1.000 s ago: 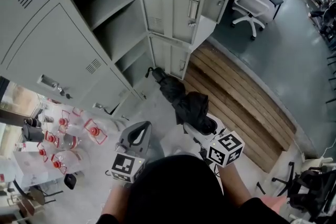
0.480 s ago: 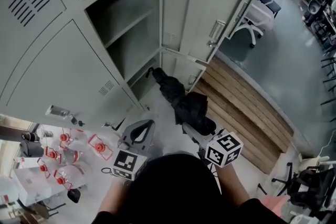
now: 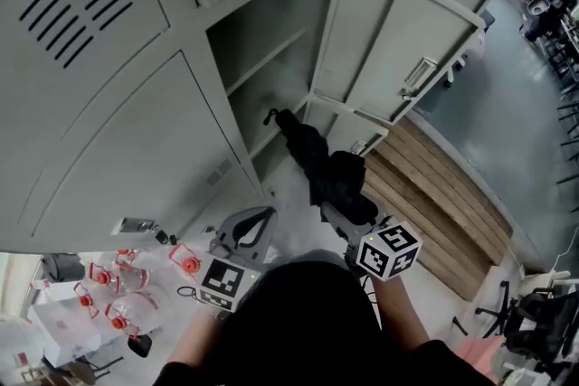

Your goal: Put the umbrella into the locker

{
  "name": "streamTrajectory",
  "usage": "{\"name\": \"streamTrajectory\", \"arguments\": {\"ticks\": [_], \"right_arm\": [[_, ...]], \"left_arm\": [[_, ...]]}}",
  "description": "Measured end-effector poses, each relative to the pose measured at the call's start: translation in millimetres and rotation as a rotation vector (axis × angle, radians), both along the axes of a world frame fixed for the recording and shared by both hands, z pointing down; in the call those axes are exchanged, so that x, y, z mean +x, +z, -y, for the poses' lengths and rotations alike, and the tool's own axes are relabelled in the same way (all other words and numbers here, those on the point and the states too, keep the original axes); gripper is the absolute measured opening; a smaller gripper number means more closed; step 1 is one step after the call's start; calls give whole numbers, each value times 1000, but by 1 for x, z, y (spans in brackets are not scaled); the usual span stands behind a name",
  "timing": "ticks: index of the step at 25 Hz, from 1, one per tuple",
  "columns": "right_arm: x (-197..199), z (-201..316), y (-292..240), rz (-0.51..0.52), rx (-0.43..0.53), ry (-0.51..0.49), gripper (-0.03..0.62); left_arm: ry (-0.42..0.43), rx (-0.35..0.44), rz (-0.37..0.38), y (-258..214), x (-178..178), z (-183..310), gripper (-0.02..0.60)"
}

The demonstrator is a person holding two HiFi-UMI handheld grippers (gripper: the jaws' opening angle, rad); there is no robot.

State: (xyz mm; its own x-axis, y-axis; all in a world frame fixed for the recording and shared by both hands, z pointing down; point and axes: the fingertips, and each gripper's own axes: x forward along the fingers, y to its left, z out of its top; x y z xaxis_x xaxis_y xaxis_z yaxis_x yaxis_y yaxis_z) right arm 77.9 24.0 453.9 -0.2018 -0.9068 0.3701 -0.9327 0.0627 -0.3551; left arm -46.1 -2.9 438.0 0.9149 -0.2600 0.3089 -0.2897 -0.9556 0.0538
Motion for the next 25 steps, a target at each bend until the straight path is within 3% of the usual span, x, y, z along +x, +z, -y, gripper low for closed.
{"name": "streamTrajectory", "arguments": {"ticks": [9, 14, 18, 25], "right_arm": [[12, 39, 5, -18, -32, -12, 245], [24, 65, 8, -41, -51, -87, 245], [36, 90, 12, -43, -62, -137, 245], [42, 139, 24, -64, -88, -254, 245]], "left_arm": [[-36, -29, 0, -1, 5, 26, 9], [-123, -51, -2, 2, 17, 41, 10], [-218, -119, -20, -8, 30, 53, 10], [-351, -119, -10, -9, 31, 70, 10]]}}
